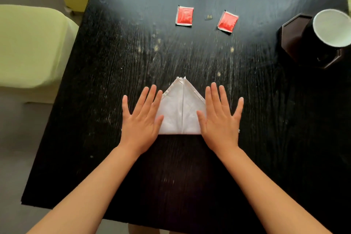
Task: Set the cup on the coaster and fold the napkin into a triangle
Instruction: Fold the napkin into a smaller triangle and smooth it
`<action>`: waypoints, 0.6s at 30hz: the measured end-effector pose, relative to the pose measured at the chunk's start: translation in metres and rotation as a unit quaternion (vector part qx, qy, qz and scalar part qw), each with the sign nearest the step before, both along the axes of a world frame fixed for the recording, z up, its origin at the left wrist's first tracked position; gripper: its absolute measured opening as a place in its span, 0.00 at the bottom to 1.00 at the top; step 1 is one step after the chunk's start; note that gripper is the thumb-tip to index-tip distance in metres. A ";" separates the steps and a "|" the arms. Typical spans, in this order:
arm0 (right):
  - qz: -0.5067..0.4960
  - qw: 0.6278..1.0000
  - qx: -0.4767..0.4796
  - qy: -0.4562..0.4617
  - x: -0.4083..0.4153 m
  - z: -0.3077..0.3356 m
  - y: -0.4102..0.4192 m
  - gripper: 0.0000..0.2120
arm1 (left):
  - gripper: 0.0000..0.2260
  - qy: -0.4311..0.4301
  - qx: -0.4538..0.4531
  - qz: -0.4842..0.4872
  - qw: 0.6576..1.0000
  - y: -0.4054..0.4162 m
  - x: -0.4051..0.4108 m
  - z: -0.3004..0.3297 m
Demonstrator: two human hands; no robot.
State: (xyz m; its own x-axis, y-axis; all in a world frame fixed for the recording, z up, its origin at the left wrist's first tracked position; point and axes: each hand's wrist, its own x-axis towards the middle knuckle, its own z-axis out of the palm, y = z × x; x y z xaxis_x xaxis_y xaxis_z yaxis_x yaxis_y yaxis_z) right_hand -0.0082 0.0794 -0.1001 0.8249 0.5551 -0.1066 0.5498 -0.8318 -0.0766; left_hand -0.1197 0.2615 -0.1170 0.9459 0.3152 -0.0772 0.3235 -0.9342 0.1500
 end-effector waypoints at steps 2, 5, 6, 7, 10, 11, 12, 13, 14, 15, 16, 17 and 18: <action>-0.031 0.999 -0.017 0.009 0.002 -0.003 -0.018 0.30 | 0.26 0.012 -0.006 0.021 1.000 0.015 -0.018 -0.004; -0.046 0.998 -0.029 0.039 0.005 -0.009 -0.025 0.31 | 0.26 0.042 -0.048 0.034 0.997 0.021 -0.024 -0.006; -0.045 0.998 -0.026 0.040 0.005 -0.010 -0.024 0.31 | 0.26 0.047 -0.049 0.035 0.997 0.020 -0.023 -0.004; -0.045 0.998 -0.023 0.043 0.006 -0.009 -0.023 0.31 | 0.26 0.051 -0.045 0.038 0.997 0.019 -0.022 -0.002; -0.036 0.998 -0.019 0.050 0.006 -0.005 -0.023 0.31 | 0.28 0.019 -0.022 0.061 0.998 0.010 -0.019 0.007; -0.033 0.998 -0.012 0.052 0.006 -0.004 -0.024 0.31 | 0.28 -0.007 -0.026 0.065 0.998 0.003 -0.016 0.011; -0.036 0.998 -0.003 0.051 0.005 -0.002 -0.025 0.31 | 0.29 -0.036 -0.033 0.057 0.997 -0.006 -0.011 0.015; -0.047 0.998 0.009 0.045 0.004 0.000 -0.029 0.30 | 0.30 -0.064 -0.038 0.041 0.996 -0.017 -0.003 0.018; -0.066 0.997 0.024 0.032 0.002 0.004 -0.033 0.29 | 0.30 -0.083 -0.039 0.021 0.996 -0.029 0.007 0.020; -0.086 0.995 0.041 0.013 0.000 0.007 -0.038 0.27 | 0.29 -0.090 -0.040 0.003 0.995 -0.040 0.017 0.021; -0.104 0.993 0.057 -0.005 -0.003 0.011 -0.045 0.24 | 0.29 -0.086 -0.042 -0.008 0.995 -0.050 0.028 0.021; -0.119 0.990 0.068 -0.016 -0.005 0.014 -0.051 0.20 | 0.28 -0.072 -0.048 -0.010 0.996 -0.058 0.037 0.018; -0.130 0.989 0.075 -0.020 -0.008 0.017 -0.057 0.17 | 0.27 -0.049 -0.056 -0.005 0.997 -0.064 0.044 0.015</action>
State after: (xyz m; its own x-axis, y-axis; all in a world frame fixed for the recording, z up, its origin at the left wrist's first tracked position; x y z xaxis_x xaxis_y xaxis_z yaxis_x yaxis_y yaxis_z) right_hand -0.0165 0.0221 -0.0829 0.9434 0.3316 -0.0040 0.3247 -0.9262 -0.1918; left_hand -0.0753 0.1977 -0.1024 0.9539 0.2995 -0.0188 0.2924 -0.9134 0.2832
